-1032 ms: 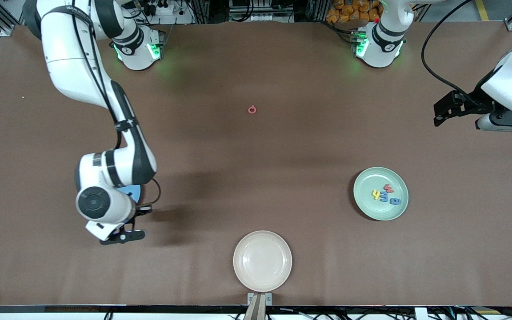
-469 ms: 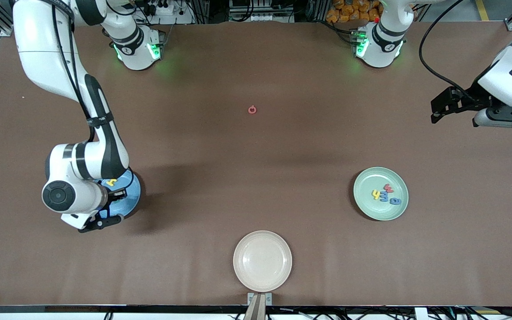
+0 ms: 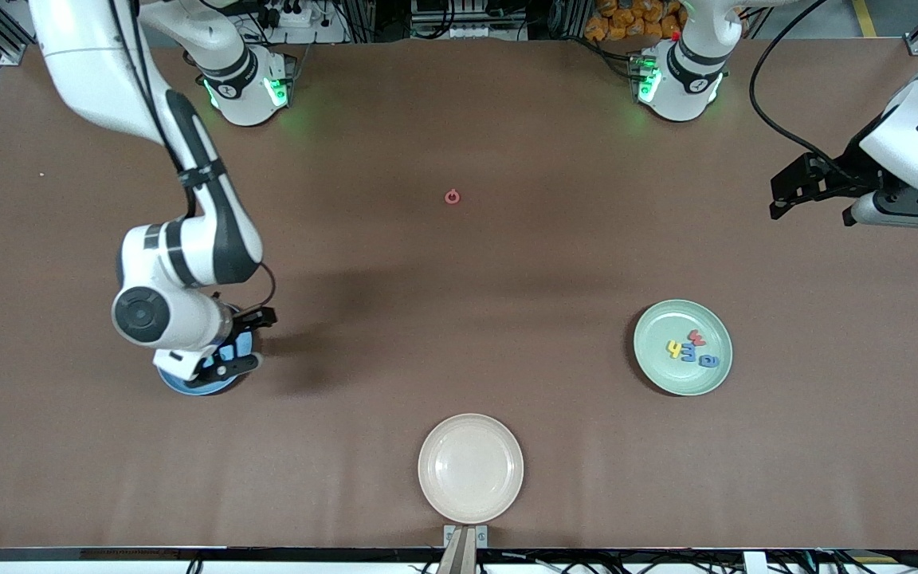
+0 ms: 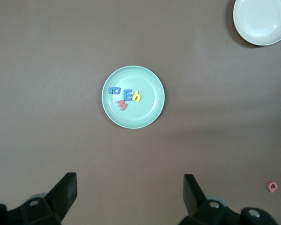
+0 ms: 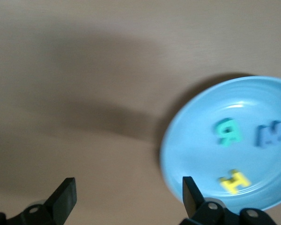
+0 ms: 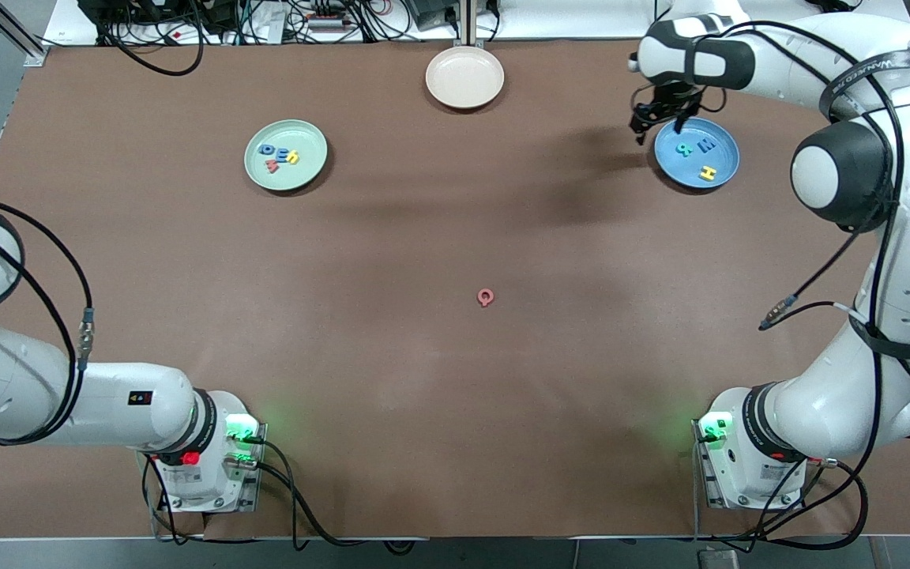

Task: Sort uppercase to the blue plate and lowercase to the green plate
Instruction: 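Lower the R onto the blue plate and open the right gripper, then reach the right gripper to the pink Q and grasp it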

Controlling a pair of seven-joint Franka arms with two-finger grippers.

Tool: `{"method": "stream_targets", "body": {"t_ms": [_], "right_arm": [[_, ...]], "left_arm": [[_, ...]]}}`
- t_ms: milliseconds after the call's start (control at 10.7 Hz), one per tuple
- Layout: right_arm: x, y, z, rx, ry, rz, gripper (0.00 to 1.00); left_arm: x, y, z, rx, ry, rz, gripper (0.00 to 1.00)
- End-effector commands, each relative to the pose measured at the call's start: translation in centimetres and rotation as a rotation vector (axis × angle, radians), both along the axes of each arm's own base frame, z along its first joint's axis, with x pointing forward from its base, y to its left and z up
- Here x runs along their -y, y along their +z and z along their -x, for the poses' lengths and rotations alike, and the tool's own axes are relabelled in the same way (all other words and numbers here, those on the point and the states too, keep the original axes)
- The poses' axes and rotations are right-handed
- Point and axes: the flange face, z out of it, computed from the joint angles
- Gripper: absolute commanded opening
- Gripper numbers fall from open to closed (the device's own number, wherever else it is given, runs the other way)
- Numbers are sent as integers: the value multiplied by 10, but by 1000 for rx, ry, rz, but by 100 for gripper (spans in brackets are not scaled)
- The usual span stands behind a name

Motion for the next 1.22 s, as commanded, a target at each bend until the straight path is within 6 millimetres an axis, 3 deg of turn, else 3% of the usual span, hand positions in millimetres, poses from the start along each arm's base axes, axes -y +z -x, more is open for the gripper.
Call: {"method": "stream_targets", "body": {"t_ms": [0, 282, 469, 657, 845, 1032, 1126], "right_arm": [[-68, 3, 33, -4, -98, 4, 100], [-169, -12, 83, -2, -262, 13, 100], [-215, -42, 132, 20, -315, -9, 100], [-253, -65, 181, 38, -383, -48, 100], [-299, -70, 231, 39, -451, -31, 100], [-325, -70, 275, 15, -486, -7, 100], [-326, -73, 288, 21, -486, 10, 100]], "left_arm": [[-3, 3, 6, -6, -15, 23, 100], [-4, 2, 6, -12, -13, 22, 100], [0, 1, 6, -14, -16, 20, 100], [1, 2, 6, -12, -18, 20, 100], [7, -1, 6, -19, -21, 19, 100], [12, 0, 7, -17, -22, 13, 100], [12, 1, 8, -15, -21, 13, 100]]}}
